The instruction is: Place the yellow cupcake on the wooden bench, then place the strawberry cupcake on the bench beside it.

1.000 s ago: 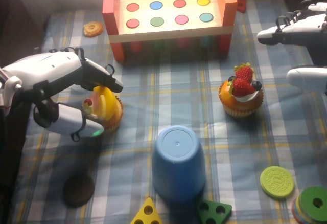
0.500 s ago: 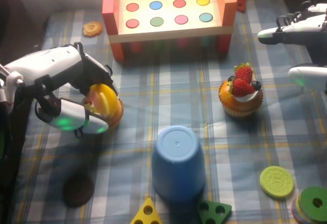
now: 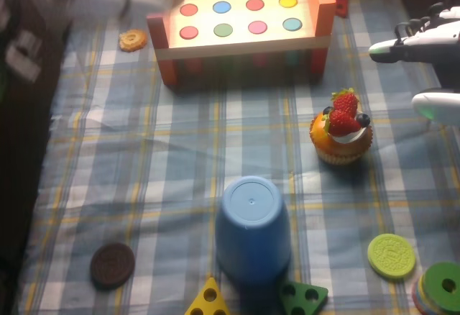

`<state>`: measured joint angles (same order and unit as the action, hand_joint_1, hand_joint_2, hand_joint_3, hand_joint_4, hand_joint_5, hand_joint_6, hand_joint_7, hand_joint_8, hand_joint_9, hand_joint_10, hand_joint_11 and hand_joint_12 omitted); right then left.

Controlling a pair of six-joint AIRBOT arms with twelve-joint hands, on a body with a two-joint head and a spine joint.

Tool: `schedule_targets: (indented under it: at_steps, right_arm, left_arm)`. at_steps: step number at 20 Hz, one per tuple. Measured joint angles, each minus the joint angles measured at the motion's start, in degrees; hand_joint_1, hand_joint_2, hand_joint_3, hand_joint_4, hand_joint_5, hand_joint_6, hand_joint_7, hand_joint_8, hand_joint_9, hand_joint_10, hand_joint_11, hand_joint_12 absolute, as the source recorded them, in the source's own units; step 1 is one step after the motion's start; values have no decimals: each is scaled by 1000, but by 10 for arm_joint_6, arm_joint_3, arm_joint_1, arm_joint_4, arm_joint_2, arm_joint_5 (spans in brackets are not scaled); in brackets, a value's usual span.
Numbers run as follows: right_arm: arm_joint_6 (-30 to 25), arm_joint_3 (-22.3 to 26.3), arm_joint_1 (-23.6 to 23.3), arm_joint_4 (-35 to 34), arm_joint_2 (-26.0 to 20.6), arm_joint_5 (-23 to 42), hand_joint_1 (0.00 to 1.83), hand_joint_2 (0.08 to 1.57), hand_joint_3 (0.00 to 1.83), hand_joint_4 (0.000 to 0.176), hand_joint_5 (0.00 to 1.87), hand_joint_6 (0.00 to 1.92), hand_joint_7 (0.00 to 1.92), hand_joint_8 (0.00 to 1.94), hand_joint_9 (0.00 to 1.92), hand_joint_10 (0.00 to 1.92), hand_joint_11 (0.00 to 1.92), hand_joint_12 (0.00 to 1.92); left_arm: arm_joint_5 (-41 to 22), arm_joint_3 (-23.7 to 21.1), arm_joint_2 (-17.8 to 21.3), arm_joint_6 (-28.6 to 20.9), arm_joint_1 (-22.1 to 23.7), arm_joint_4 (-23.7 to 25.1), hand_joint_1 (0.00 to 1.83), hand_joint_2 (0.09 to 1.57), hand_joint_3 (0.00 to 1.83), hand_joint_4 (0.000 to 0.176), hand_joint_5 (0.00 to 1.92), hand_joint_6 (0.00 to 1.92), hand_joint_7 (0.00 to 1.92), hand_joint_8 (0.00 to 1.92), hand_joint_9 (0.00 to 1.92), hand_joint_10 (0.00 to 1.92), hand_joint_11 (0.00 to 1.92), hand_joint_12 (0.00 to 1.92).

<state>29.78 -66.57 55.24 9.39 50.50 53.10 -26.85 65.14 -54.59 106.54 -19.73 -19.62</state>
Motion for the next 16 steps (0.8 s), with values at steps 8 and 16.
schedule_targets:
  at_steps: [8,16]
  right_arm:
    - [-4,-15,-15,20,17,-4,303,1400,0,0,426,3,558,1,583,2,234,742]
    - [-13,-21,-19,32,26,-11,303,1418,2,30,365,0,537,1,603,1,256,860]
  left_arm:
    - [192,169,-145,229,60,-203,1210,1116,0,34,989,907,985,1036,948,6,55,1160]
    - [211,224,-191,426,53,-385,1192,1145,2,37,960,987,889,1154,863,10,95,867]
